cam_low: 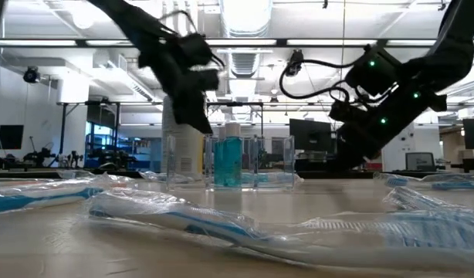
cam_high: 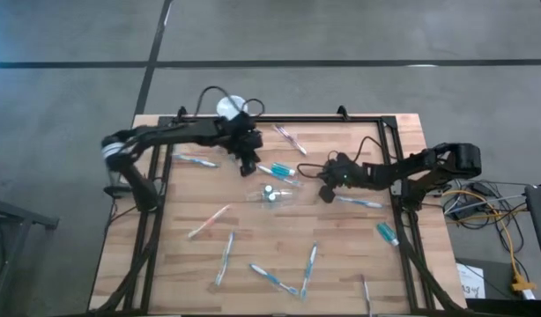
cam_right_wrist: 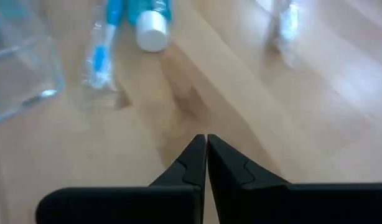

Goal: Pick & Place toothbrushing station
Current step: Put the blue mouthwash into the transparent organizer

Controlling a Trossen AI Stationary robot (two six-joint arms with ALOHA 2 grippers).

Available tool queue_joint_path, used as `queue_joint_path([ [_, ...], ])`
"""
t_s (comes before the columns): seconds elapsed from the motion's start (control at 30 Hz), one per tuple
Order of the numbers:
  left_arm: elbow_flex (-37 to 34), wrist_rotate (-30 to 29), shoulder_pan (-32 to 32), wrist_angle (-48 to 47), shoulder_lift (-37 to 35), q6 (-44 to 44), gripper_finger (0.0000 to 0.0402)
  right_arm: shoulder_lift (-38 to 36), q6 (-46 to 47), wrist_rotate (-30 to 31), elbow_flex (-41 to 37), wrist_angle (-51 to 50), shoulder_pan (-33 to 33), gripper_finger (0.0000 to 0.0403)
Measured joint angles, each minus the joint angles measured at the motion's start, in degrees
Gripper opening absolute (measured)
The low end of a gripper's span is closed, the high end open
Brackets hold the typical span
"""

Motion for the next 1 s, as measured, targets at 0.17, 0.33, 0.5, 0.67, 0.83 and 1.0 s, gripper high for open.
queue_joint_path([
  [0.17,12.3,0.0,0.4,-9.3,10.7,4.2,0.0001,-0.5,-1.6,-2.1,-1.1,2.1,-1.2,0.0013],
  [0.33,24.8,-0.3,0.6,-20.6,20.1,8.3,0.0001,-0.5,-2.2,-2.1,-1.5,2.8,-1.1,0.0013],
  [0.5,32.3,-0.7,0.5,-27.0,25.8,10.7,0.0001,-0.5,-2.2,-2.1,-1.9,2.8,-1.2,0.0013],
  [0.67,32.5,-1.2,-0.1,-27.1,26.4,12.2,0.0001,-0.5,-2.1,-2.0,-2.2,2.9,-1.2,0.0013],
  [0.83,31.9,-1.4,-0.6,-27.1,26.4,15.3,0.0001,-0.5,-2.0,-2.0,-2.2,3.1,-1.2,0.0013],
  [1.0,31.5,-3.3,-1.8,-27.0,26.4,18.9,0.0001,-0.5,-1.8,-2.0,-2.2,4.3,-1.2,0.0013],
])
